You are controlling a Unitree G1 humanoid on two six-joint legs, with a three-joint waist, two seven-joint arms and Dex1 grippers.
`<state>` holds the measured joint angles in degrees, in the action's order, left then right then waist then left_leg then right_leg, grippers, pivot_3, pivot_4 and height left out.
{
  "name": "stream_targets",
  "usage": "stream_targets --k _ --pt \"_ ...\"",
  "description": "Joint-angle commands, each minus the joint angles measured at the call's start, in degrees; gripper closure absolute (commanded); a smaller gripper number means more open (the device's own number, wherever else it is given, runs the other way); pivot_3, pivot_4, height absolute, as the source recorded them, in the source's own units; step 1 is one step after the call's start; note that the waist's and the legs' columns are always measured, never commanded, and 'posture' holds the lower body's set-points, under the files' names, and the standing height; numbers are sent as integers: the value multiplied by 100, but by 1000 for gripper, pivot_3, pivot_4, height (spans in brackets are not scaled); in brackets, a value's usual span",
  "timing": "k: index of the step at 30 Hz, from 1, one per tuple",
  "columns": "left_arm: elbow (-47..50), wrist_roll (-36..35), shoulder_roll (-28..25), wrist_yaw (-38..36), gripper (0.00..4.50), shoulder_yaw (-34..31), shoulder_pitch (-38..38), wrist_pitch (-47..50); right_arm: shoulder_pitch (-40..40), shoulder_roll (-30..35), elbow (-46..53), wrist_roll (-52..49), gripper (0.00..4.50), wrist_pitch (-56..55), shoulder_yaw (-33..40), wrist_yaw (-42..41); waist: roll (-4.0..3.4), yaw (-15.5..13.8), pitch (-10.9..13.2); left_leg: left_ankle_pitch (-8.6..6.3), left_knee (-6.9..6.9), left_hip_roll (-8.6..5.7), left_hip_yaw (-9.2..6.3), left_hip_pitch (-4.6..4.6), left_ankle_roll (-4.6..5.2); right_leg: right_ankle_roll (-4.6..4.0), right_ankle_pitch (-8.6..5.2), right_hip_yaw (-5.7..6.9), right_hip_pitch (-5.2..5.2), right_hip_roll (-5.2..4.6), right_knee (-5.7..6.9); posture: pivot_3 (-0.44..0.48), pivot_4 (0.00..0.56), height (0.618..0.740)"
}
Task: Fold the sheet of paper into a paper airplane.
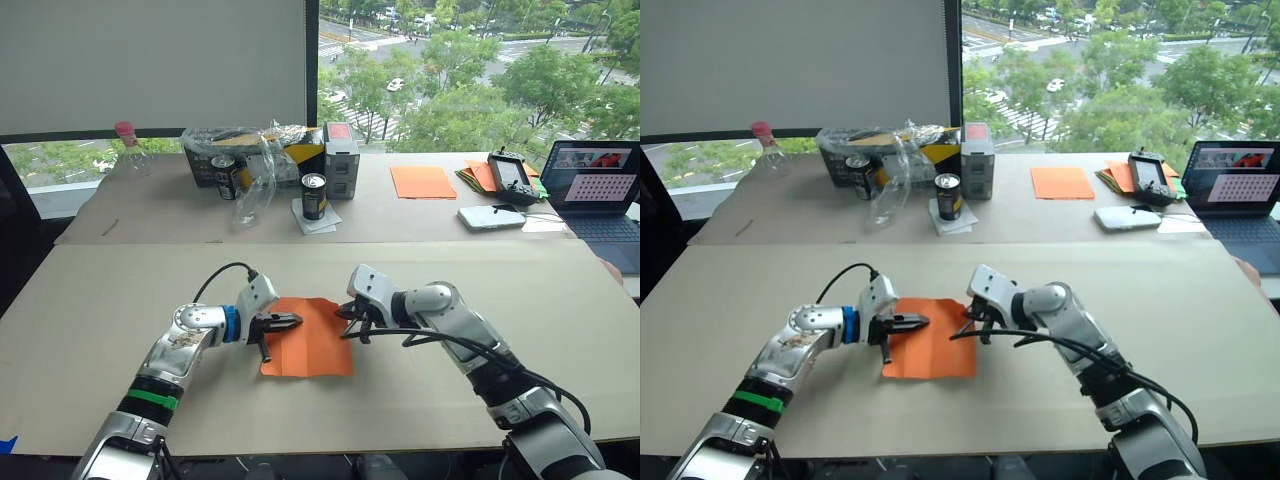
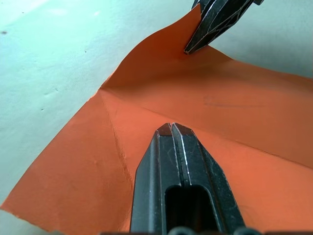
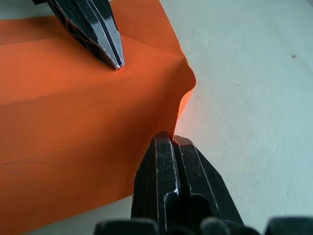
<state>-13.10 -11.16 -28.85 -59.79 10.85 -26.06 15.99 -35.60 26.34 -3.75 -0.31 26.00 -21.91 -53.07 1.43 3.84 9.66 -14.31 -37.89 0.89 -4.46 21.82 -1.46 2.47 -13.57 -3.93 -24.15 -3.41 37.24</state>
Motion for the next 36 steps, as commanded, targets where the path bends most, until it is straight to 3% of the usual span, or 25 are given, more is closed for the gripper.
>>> stream_targets --k 1,12,24,29,36 --pt "-99 98 -6 -44 4500 118 193 56 44 -84 679 -117 4478 220 26 -5 0 4 0 0 0 0 0 -1 0 0 0 0 0 0 0 0 150 730" --pt "-77 115 -62 -123 4500 145 110 91 428 -189 1239 70 4478 522 -200 258 0 -18 -1 0 0 -1 0 0 0 0 0 0 1 -1 -1 0 150 730" --pt "-155 96 -65 -171 4500 81 -44 87 331 427 831 1179 4478 -955 -755 310 0 -109 0 0 0 -3 1 0 0 0 0 1 2 -2 -2 0 150 730" --pt "320 -702 208 -22 4500 -465 -266 1031 423 380 730 1372 4478 -1215 -818 329 1 -127 0 0 -1 -3 1 2 0 0 0 0 1 -2 -1 0 150 730" --pt "80 -653 491 401 4500 -475 -762 1300 443 299 641 1491 4478 -1250 -806 350 1 -133 0 1 -2 -3 0 -1 -1 0 0 1 4 -1 0 0 150 730"
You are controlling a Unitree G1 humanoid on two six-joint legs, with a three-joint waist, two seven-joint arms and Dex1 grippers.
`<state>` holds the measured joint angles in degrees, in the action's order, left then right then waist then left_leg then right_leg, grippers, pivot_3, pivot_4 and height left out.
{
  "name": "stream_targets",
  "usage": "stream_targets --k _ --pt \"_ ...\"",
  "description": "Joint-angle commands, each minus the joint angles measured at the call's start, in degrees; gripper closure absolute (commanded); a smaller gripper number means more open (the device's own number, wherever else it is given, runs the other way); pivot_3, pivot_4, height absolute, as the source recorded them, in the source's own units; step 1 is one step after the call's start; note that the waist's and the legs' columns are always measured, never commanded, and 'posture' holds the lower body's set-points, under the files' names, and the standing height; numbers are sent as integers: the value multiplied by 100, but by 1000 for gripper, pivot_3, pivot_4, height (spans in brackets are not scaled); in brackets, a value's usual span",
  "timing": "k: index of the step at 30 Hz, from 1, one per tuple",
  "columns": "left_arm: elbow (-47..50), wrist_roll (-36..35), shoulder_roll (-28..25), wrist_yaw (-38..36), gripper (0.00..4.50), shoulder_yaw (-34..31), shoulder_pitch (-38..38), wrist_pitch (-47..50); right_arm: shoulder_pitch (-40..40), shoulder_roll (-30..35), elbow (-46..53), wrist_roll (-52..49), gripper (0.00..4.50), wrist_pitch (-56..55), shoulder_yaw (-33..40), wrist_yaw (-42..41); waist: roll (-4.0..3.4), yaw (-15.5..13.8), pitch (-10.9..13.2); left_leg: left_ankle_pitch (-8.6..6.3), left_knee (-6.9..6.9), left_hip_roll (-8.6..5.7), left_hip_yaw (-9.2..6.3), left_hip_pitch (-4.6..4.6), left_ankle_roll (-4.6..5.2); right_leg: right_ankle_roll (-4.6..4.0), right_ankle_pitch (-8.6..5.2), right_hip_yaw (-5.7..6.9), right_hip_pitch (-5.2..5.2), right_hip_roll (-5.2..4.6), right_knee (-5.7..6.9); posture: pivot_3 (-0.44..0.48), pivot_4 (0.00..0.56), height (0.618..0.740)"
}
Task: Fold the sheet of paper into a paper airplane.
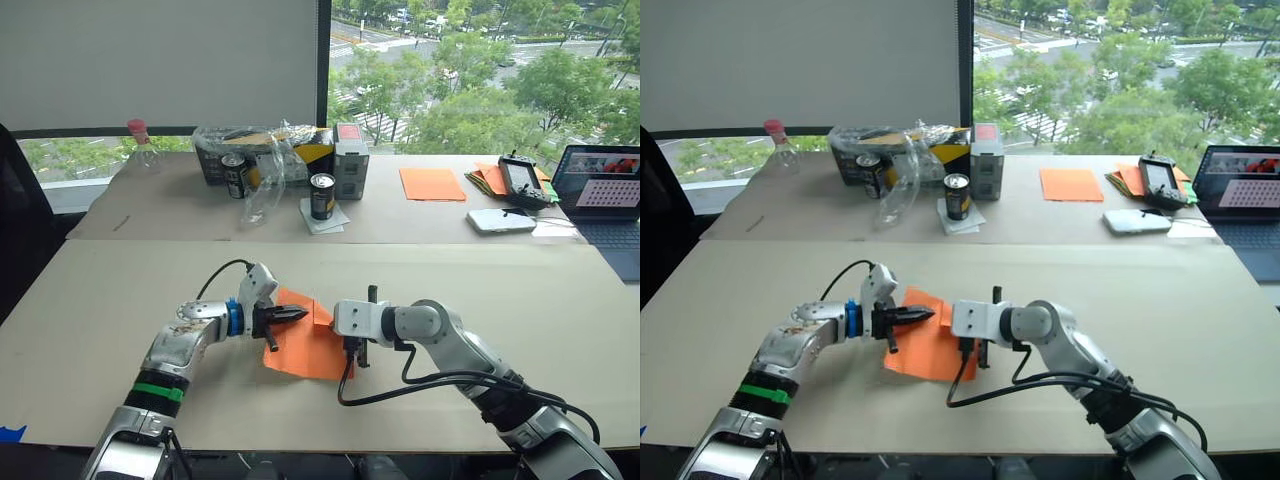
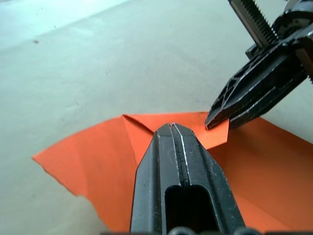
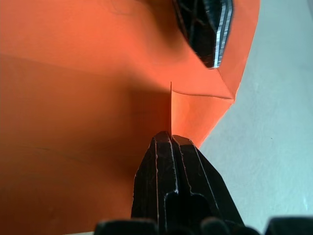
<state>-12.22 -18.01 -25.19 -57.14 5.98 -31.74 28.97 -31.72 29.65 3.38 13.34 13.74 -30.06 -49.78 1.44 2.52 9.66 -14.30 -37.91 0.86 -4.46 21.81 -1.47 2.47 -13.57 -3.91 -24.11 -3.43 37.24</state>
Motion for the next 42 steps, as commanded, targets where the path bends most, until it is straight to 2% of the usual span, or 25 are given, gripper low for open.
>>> stream_targets --k 1,7,14,17,21,26,33,42 --pt "-44 54 161 165 4500 38 -231 -5 56 -40 -74 131 4478 -23 12 23 0 5 0 0 0 0 0 0 0 0 0 0 1 0 0 0 150 730" --pt "-562 570 464 312 4500 556 -560 -298 87 -60 -80 185 4478 -15 44 45 1 13 -1 0 0 0 0 -2 0 -1 1 0 0 1 1 0 150 730" --pt "-883 995 473 289 4500 886 -596 -381 164 -108 140 20 4478 209 330 72 1 4 -1 0 0 -2 0 -2 -1 -1 1 0 2 0 1 0 150 730" --pt "-891 1092 445 235 4500 941 -519 -426 218 -70 604 -268 3625 590 654 -54 1 -4 -1 0 0 -1 0 -1 -1 -1 1 0 2 0 1 0 150 730" --pt "-975 1135 403 189 4500 954 -461 -563 260 90 1289 -753 2272 1280 1029 -379 1 -5 -1 0 0 -2 -1 5 -1 -1 1 0 -1 -1 -2 0 150 730" --pt "-959 1171 408 239 4500 946 -429 -635 20 13 1616 -1612 2272 2199 1565 -606 1 6 -1 0 0 -1 -1 1 -1 -1 0 0 1 1 -1 0 150 730" --pt "-677 1148 361 272 4500 901 -215 -611 -30 -611 541 -1515 4487 2448 1349 166 2 1 -2 0 0 -1 -1 2 -1 -1 1 0 -2 0 0 0 150 730" --pt "-556 1196 310 293 4500 882 -108 -641 297 -954 99 -1523 4487 2483 1128 548 1 6 -2 0 0 -1 -1 2 -1 -1 1 0 -3 0 1 0 150 730"
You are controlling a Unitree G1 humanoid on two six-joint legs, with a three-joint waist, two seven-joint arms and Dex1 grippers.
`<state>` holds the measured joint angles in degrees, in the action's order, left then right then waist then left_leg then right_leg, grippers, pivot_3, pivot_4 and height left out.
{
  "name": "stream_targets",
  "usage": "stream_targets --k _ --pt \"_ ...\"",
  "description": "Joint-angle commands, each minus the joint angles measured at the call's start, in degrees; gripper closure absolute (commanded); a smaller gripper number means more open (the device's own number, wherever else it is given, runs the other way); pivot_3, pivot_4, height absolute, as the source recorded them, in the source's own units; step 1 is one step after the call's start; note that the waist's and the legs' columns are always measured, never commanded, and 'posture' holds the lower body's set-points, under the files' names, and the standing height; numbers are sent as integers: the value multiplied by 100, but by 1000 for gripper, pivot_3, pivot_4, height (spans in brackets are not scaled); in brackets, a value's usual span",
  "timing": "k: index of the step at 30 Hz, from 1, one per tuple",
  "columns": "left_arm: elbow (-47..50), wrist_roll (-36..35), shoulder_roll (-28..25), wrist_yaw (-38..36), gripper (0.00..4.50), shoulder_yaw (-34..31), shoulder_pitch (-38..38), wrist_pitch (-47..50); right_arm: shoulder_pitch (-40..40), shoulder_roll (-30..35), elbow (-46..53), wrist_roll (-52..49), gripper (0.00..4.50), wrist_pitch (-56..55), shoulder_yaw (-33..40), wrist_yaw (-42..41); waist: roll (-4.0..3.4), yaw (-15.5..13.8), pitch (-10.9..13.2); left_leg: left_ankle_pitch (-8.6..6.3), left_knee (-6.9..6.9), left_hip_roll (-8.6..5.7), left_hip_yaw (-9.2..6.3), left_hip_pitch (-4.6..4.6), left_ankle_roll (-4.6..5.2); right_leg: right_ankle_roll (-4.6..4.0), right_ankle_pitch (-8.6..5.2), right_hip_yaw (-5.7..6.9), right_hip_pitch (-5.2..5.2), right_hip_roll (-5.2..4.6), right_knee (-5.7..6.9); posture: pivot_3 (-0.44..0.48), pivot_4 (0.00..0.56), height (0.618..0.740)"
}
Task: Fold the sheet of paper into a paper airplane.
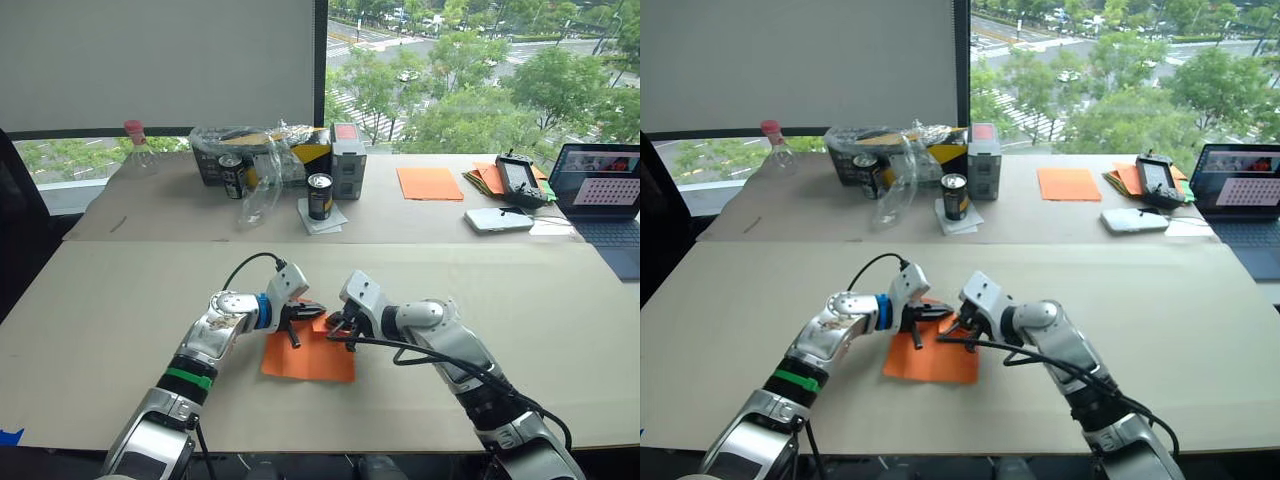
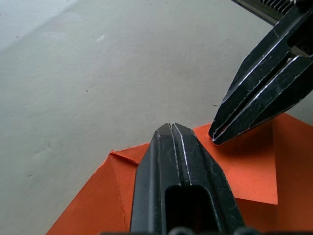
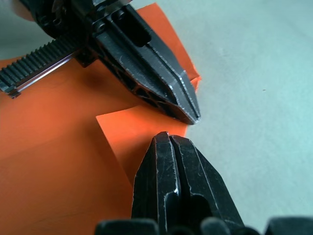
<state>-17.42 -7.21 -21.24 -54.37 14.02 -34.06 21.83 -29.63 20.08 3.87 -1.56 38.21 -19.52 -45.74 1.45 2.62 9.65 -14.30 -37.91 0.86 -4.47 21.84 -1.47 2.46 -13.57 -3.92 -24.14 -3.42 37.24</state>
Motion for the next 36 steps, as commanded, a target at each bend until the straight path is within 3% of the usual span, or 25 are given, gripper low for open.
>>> stream_targets --k 1,17,24,36 --pt "-30 119 -83 12 4500 78 130 76 164 53 55 -20 4487 -10 46 129 -1 -5 -1 0 0 0 0 -1 0 0 0 0 2 0 0 0 150 730" --pt "-144 157 52 -25 4500 185 132 -29 1584 1027 653 -293 4487 -196 674 117 -3 -80 -35 -5 3 -3 0 -82 6 17 -12 2 105 -2 -27 0 150 730" --pt "-118 145 70 -29 4500 177 150 -20 1213 860 1152 -657 4487 -539 1136 259 -2 -85 -35 -5 3 -3 -1 -76 6 17 -12 1 102 -3 -30 0 150 730" --pt "-129 132 144 20 4500 124 1 38 765 786 598 129 4487 -518 -162 309 -3 -54 -35 -5 4 -5 -2 -70 6 17 -12 1 96 -4 -32 0 150 730"
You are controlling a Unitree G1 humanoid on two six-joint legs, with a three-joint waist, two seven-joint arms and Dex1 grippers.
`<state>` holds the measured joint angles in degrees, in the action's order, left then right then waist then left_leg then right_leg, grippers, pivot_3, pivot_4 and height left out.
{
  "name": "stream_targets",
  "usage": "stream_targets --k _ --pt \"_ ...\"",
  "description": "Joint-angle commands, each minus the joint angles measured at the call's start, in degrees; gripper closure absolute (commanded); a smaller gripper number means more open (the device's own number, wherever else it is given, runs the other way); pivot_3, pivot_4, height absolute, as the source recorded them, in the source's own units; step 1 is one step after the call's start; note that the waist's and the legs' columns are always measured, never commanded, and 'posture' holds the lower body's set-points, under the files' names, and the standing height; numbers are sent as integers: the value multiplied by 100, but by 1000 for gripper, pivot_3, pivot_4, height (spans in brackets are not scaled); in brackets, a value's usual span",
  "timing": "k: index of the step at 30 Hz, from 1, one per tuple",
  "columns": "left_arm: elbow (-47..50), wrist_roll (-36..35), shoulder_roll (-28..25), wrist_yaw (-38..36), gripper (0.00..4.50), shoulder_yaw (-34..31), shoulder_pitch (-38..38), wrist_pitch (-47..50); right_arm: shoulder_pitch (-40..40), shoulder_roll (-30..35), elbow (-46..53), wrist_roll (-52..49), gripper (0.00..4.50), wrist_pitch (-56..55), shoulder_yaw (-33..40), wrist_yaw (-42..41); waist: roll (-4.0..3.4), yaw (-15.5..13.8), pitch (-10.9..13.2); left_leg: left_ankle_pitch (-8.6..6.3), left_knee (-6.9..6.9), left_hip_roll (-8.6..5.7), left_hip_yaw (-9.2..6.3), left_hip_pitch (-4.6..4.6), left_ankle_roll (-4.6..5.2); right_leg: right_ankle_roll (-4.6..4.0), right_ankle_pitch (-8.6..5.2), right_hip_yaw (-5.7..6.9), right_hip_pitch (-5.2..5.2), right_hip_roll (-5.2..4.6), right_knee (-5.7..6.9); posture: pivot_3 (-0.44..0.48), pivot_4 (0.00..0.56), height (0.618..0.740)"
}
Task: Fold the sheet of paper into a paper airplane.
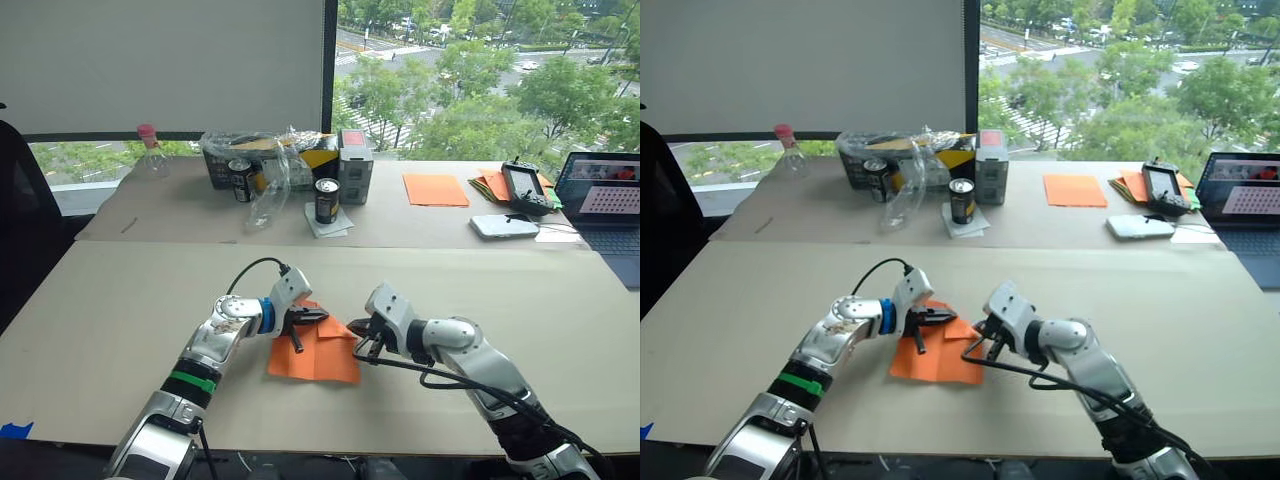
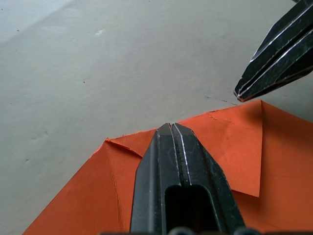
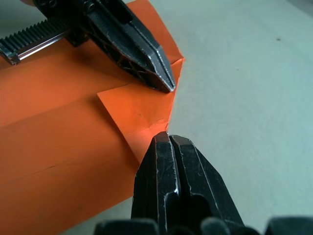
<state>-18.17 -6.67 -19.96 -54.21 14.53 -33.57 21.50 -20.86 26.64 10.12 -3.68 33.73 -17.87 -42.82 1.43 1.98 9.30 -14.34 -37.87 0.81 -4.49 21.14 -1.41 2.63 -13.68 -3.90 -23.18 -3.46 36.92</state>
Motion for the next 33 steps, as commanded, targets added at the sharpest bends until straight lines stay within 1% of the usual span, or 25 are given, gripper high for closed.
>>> stream_targets --k 1,7,11,13,16,20,22,26,29,33 --pt "-62 76 10 -20 4500 75 -60 62 -102 177 -61 457 4487 -72 -442 16 0 14 0 0 0 0 0 -2 0 0 0 -1 1 0 1 0 150 730" --pt "-362 121 -27 -22 4500 11 -239 -71 -58 197 -114 617 4487 42 -603 74 0 27 0 0 0 1 0 -6 0 1 0 0 4 2 4 0 150 730" --pt "-915 261 -54 476 4500 -229 -534 -395 -39 176 -142 662 4487 111 -609 86 0 32 -1 0 0 1 0 -8 0 1 -1 0 4 2 5 0 150 730" --pt "-1127 272 -106 615 4500 -362 -700 -526 -32 169 -144 662 4487 120 -612 84 0 40 0 0 0 1 -1 -7 0 1 -1 0 3 3 5 0 150 730" --pt "-1294 296 -202 531 4500 -389 -783 -585 -45 173 -165 670 4487 112 -622 73 0 45 0 0 0 1 -1 -6 0 1 -1 0 2 2 4 0 150 730" --pt "-1414 239 -317 577 4500 -580 -834 -660 -108 181 -217 691 4487 64 -626 52 0 44 0 0 0 1 -1 -6 0 1 -1 0 2 2 4 0 150 730" --pt "-1356 61 -310 611 4500 -809 -848 -656 -142 148 -241 684 4487 30 -619 61 1 48 0 0 0 1 -1 -6 0 1 -1 0 2 2 5 0 150 730" --pt "-857 -345 -285 669 4500 -1286 -827 -581 -158 135 -286 752 4487 -168 -684 94 1 49 1 0 0 2 -2 -3 0 1 0 0 -3 2 5 0 150 730" --pt "-503 -545 -393 909 4500 -1651 -873 -282 -114 178 -307 851 4487 -381 -772 82 3 63 1 0 0 3 -2 -3 0 1 0 0 -3 2 5 0 150 730" --pt "168 -870 -700 839 4500 -1884 -587 627 -148 57 -352 874 4487 -626 -753 106 2 94 1 0 3 4 -3 -6 0 1 -1 0 -3 4 7 0 150 730"
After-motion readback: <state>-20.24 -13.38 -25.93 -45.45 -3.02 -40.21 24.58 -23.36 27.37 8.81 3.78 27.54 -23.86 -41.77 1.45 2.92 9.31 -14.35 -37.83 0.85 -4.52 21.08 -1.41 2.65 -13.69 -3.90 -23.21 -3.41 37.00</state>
